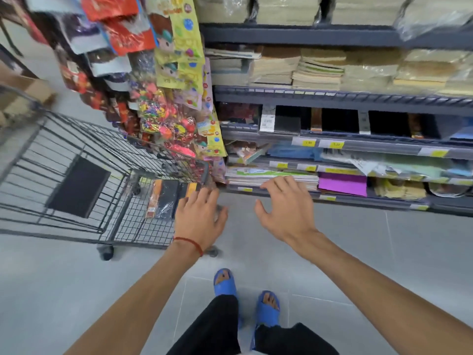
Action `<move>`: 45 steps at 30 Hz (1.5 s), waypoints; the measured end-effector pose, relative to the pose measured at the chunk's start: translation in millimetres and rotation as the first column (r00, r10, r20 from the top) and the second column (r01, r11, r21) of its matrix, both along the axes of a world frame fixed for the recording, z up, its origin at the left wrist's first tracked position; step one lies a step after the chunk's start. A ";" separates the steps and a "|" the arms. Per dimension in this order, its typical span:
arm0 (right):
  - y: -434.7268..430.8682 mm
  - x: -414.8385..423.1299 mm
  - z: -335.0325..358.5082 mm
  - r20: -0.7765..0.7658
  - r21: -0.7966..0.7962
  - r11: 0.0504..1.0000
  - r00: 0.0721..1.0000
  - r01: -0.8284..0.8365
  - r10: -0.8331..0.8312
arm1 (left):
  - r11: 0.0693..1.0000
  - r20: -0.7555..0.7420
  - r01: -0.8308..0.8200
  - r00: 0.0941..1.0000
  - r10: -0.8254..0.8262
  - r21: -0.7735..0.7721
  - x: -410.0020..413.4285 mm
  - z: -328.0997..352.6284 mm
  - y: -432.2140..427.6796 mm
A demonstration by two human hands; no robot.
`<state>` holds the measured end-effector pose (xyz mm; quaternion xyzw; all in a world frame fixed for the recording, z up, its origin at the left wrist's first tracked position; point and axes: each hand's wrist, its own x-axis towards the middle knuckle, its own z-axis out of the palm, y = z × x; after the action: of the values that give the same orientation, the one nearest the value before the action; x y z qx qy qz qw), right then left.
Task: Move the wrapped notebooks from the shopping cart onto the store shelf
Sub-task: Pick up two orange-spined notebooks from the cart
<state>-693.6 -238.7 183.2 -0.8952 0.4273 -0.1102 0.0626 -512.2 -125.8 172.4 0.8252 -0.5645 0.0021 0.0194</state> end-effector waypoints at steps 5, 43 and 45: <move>37.4 34.4 8.4 0.029 -0.010 0.999 0.999 -0.045 0.045 | 1.000 0.022 -0.017 1.000 0.016 0.014 36.4 6.2 46.9; 84.3 362.7 -186.0 -0.103 0.439 0.871 0.976 0.220 -0.194 | 0.885 -0.353 -0.060 0.903 0.245 0.462 375.4 -162.2 57.9; 84.6 372.4 -211.1 -0.120 0.445 0.867 0.975 0.223 -0.189 | 0.858 -0.387 -0.090 0.865 0.319 0.506 384.6 -191.3 50.5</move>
<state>-321.2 -154.0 -27.9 -0.8081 0.5361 0.0194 0.2434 -127.7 -75.3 -18.9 0.8382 -0.4334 -0.3274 -0.0498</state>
